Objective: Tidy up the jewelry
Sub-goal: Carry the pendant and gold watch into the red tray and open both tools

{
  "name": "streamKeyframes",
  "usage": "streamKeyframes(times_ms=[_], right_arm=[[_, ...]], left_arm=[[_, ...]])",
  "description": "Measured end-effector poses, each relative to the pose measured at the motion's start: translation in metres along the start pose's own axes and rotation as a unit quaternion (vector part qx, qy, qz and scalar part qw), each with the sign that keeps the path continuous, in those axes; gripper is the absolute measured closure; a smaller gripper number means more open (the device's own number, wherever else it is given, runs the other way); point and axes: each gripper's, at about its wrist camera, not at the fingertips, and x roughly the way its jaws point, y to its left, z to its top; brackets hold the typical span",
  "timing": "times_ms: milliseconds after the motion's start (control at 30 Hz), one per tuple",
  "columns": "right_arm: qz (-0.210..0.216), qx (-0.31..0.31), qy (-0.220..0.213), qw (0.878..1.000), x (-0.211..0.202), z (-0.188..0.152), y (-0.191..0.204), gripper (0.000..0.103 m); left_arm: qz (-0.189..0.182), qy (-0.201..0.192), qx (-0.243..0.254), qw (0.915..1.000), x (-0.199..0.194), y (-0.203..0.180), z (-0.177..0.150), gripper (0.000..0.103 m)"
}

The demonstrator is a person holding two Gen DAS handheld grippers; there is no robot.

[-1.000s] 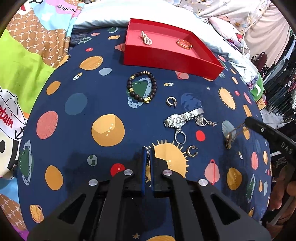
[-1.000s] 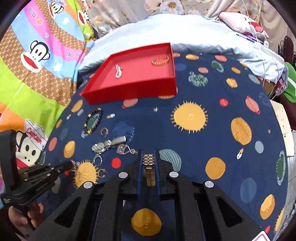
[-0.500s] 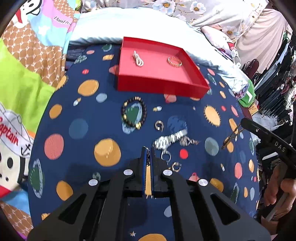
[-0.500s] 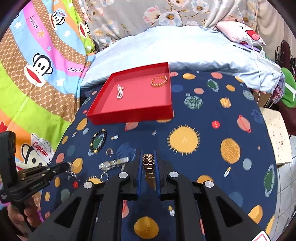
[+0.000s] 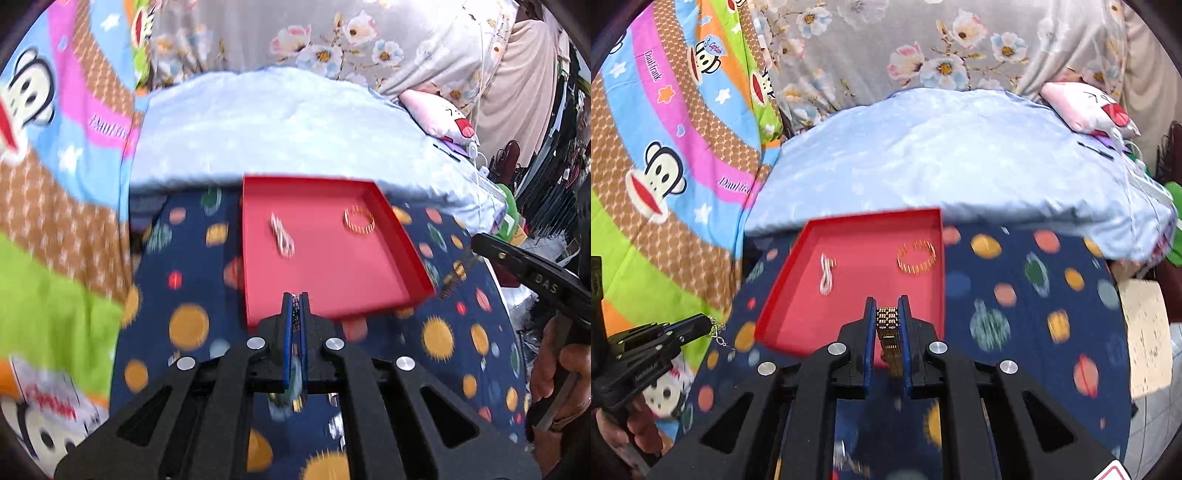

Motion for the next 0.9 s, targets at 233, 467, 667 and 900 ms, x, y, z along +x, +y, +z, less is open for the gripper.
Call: streamKeyframes(times_ms=[233,467,667,900], right_arm=[[-0.001,0.001,-0.008,1.000,0.061,0.043,0.013,0.093],[-0.011,0.007,0.026,1.000,0.120,0.031,0.004,0.092],[-0.010,0.020,0.065,0.998,0.126,-0.006,-0.008,0.092],[-0.014,0.028,0.060,0.998,0.101,-0.033,-0.009,0.082]], left_arm=[[0.003,-0.013,0.004,0.9999,0.055,-0.006,0.054,0.101],[0.007,0.009,-0.003,0.9999,0.117,-0.004,0.064,0.101],[0.018,0.051,-0.013,0.9985,0.150,0.000,0.038,0.100],[0.040,0.054,-0.028,0.9973,0.144,0.004,0.017,0.059]])
